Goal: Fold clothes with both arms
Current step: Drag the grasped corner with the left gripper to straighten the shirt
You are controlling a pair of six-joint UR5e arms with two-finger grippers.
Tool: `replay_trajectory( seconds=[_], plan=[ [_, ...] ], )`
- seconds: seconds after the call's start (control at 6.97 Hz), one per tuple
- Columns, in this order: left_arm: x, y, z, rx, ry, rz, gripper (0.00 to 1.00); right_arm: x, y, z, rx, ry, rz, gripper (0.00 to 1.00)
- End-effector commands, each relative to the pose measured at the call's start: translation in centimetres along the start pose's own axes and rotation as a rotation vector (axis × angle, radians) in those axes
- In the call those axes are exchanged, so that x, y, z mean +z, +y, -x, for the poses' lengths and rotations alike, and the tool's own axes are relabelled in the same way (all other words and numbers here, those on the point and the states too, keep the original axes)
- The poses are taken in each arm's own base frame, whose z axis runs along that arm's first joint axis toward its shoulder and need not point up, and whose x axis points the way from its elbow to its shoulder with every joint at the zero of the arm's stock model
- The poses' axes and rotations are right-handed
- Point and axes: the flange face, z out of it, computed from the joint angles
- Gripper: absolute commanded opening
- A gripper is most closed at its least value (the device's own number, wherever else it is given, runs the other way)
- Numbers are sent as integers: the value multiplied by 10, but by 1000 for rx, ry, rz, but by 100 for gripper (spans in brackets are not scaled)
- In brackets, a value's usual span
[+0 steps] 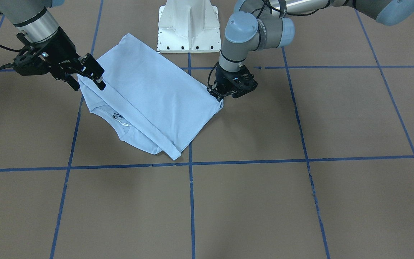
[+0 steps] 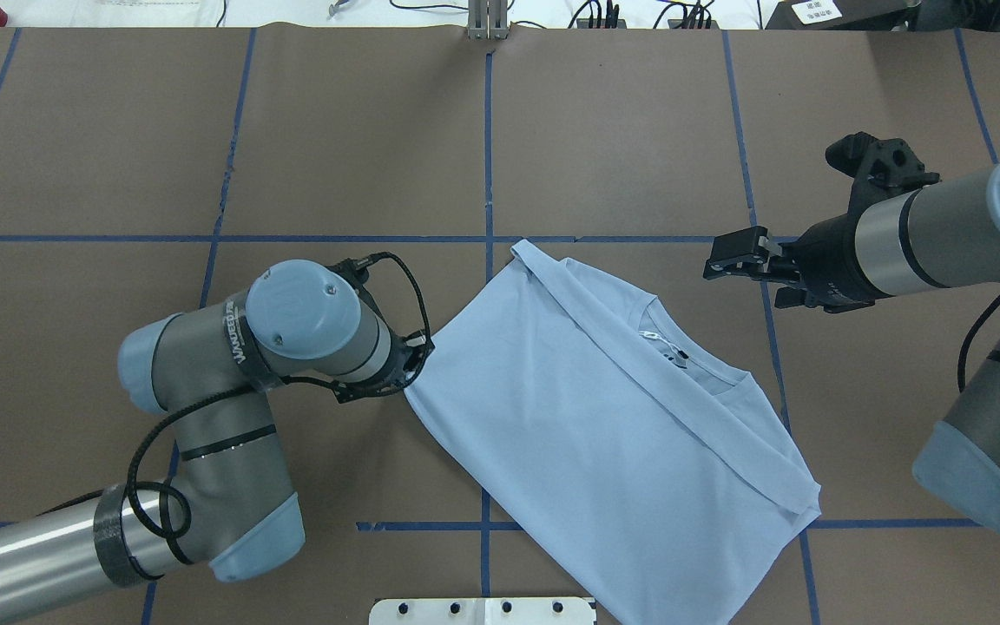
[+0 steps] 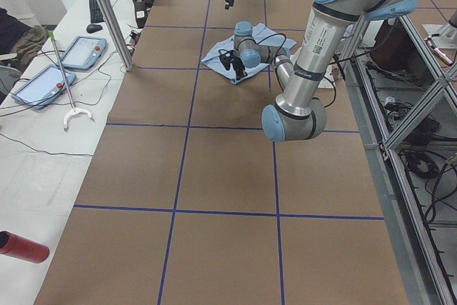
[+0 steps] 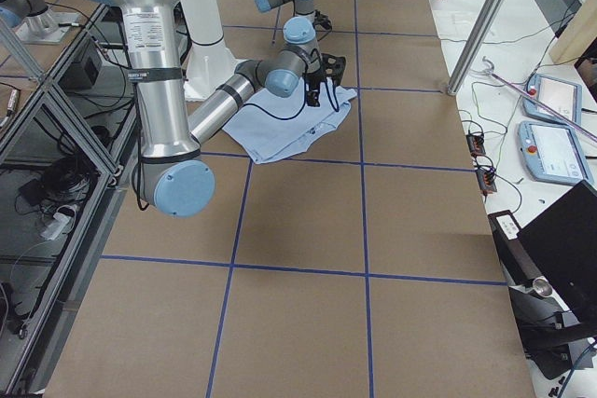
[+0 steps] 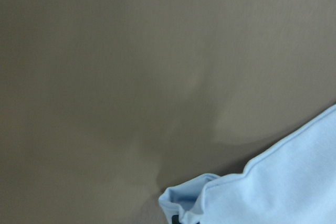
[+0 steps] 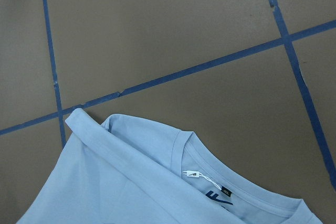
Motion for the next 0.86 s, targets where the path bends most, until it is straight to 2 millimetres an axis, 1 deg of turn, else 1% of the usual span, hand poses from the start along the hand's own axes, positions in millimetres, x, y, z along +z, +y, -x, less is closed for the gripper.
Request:
replay_trajectory(
  seconds=[0.0, 0.14, 0.29, 0.43, 0.57, 0.72],
  plan=[
    [12, -67, -8, -9, -17, -153, 0, -1, 0, 0, 0, -1, -2, 100],
    [15, -86, -30, -24, -21, -177, 0, 0, 0, 0, 0, 0, -2, 100],
    [9, -108, -45, 11, -5, -200, 0, 0, 0, 0, 0, 1, -3, 100],
    [1, -139, -51, 56, 32, -247, 0, 0, 0, -1, 1, 2, -3, 100],
    [3, -169, -64, 98, 36, -297, 0, 0, 0, -1, 1, 2, -1, 100],
    [7, -197, -82, 126, 54, -322, 0, 0, 0, -2, 1, 3, -1, 100]
  ],
)
